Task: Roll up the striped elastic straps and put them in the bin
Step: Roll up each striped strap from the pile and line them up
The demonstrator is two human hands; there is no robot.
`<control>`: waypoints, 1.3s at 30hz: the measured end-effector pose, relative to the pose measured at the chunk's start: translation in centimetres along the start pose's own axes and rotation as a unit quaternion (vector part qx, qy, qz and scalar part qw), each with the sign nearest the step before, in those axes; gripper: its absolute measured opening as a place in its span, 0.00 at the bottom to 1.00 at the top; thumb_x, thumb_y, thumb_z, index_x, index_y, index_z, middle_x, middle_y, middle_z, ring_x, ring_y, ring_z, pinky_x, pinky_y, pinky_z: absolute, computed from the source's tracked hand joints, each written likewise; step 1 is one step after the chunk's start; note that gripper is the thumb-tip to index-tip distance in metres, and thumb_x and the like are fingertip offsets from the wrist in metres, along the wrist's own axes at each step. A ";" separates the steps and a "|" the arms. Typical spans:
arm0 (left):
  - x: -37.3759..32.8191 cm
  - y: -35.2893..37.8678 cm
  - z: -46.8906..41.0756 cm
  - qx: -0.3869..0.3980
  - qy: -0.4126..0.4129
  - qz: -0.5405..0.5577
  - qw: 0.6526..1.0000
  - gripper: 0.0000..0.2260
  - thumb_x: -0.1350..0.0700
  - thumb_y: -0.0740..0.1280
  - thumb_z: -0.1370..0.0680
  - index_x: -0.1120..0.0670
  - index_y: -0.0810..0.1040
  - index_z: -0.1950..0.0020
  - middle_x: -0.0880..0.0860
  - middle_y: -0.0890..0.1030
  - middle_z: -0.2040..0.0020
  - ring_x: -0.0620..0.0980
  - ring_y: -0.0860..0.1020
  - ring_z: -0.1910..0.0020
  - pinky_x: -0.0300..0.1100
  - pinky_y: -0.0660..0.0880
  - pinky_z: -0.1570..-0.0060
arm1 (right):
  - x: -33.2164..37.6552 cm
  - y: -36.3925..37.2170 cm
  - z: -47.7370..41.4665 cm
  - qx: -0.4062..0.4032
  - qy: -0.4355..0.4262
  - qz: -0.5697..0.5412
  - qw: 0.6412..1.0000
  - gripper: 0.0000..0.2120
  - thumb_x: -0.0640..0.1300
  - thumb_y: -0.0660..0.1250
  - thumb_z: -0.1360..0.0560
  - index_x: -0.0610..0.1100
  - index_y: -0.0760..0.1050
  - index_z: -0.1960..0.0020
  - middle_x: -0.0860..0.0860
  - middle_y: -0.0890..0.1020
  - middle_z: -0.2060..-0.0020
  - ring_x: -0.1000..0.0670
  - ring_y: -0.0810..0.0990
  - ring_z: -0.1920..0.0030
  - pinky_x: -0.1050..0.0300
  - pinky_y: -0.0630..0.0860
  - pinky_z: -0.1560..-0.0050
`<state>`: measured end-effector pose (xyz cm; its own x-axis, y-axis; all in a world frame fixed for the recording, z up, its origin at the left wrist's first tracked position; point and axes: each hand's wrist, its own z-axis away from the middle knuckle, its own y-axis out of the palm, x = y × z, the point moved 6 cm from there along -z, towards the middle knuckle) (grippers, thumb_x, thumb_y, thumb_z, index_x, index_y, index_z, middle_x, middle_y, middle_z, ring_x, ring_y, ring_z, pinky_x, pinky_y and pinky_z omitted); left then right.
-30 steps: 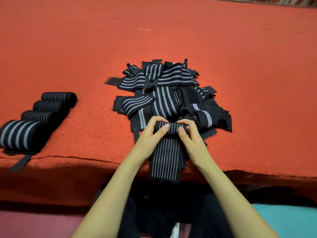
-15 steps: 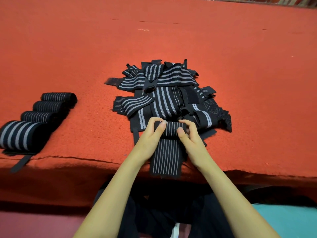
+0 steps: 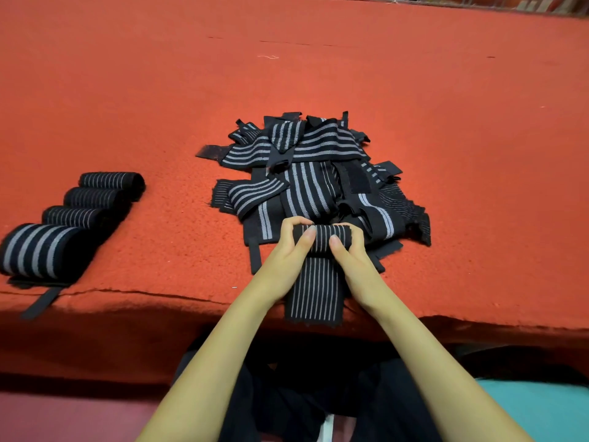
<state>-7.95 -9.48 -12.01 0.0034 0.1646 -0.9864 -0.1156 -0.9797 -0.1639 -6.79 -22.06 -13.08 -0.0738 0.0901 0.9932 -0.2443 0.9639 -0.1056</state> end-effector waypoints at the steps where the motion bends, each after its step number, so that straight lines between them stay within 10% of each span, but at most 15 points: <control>1: 0.0 0.0 0.0 0.002 0.004 0.002 1.000 0.07 0.45 0.57 0.18 0.43 0.66 0.41 0.51 0.76 0.41 0.46 0.76 0.43 0.46 0.69 0.36 | 0.0 -0.1 0.0 0.000 -0.002 -0.015 1.000 0.16 0.51 0.61 0.24 0.49 0.62 0.39 0.55 0.73 0.47 0.61 0.74 0.46 0.56 0.69 0.38; 8: -0.1 -0.6 0.5 0.012 0.039 0.099 0.994 0.11 0.52 0.64 0.24 0.49 0.70 0.42 0.62 0.76 0.40 0.56 0.77 0.43 0.54 0.73 0.37 | 0.1 -0.1 0.2 0.008 -0.005 -0.059 0.998 0.18 0.50 0.66 0.25 0.48 0.67 0.38 0.48 0.78 0.44 0.59 0.79 0.47 0.61 0.75 0.46; 13: 0.3 -0.4 -0.1 -0.019 0.019 0.029 0.999 0.15 0.38 0.64 0.25 0.41 0.72 0.41 0.44 0.77 0.42 0.43 0.74 0.39 0.45 0.68 0.35 | 0.5 -0.8 0.4 -0.007 -0.049 -0.004 0.999 0.11 0.44 0.63 0.22 0.50 0.67 0.40 0.52 0.76 0.47 0.59 0.76 0.47 0.64 0.72 0.44; 17: 0.0 -0.1 -0.4 -0.016 -0.001 -0.010 1.000 0.08 0.44 0.61 0.20 0.46 0.71 0.46 0.41 0.78 0.54 0.31 0.75 0.54 0.38 0.67 0.47 | 1.3 -0.9 0.8 -0.006 -0.077 -0.007 0.997 0.15 0.46 0.64 0.25 0.49 0.68 0.39 0.54 0.76 0.47 0.55 0.75 0.45 0.56 0.72 0.39; 22: -0.1 -0.3 0.3 0.009 0.048 0.035 0.998 0.11 0.47 0.65 0.24 0.47 0.71 0.43 0.49 0.77 0.46 0.41 0.76 0.46 0.40 0.71 0.41 | 0.5 -0.7 0.5 -0.010 -0.035 -0.001 0.999 0.15 0.57 0.63 0.26 0.56 0.69 0.40 0.56 0.77 0.42 0.57 0.76 0.40 0.56 0.71 0.36; 26: -0.6 -0.2 0.4 0.029 0.069 0.066 0.995 0.11 0.56 0.66 0.21 0.53 0.71 0.40 0.49 0.77 0.47 0.40 0.75 0.47 0.38 0.73 0.42 | 0.5 -0.8 0.5 -0.007 -0.028 -0.032 0.999 0.13 0.47 0.65 0.22 0.46 0.69 0.40 0.50 0.78 0.47 0.60 0.78 0.49 0.64 0.75 0.49; 32: 0.5 -0.4 -0.3 -0.012 0.011 0.024 1.000 0.13 0.40 0.63 0.23 0.43 0.75 0.43 0.42 0.78 0.43 0.38 0.73 0.40 0.40 0.68 0.37 | 1.3 -1.0 1.0 0.001 -0.073 -0.018 0.997 0.15 0.43 0.64 0.26 0.46 0.69 0.40 0.50 0.76 0.49 0.58 0.76 0.49 0.63 0.73 0.47; 39: 0.1 -0.6 0.2 0.011 0.052 0.109 0.993 0.12 0.53 0.65 0.24 0.51 0.72 0.41 0.54 0.78 0.42 0.48 0.77 0.43 0.46 0.73 0.38 | 0.7 -0.7 0.8 -0.006 -0.031 -0.030 0.999 0.16 0.49 0.66 0.25 0.52 0.69 0.38 0.53 0.78 0.46 0.57 0.77 0.48 0.62 0.74 0.45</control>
<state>-8.09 -8.80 -12.05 0.0777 -0.0638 -0.9949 -0.1454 -0.9880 0.0520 -7.46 -22.84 -12.33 -0.1188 0.0176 0.9928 -0.2389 0.9700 -0.0458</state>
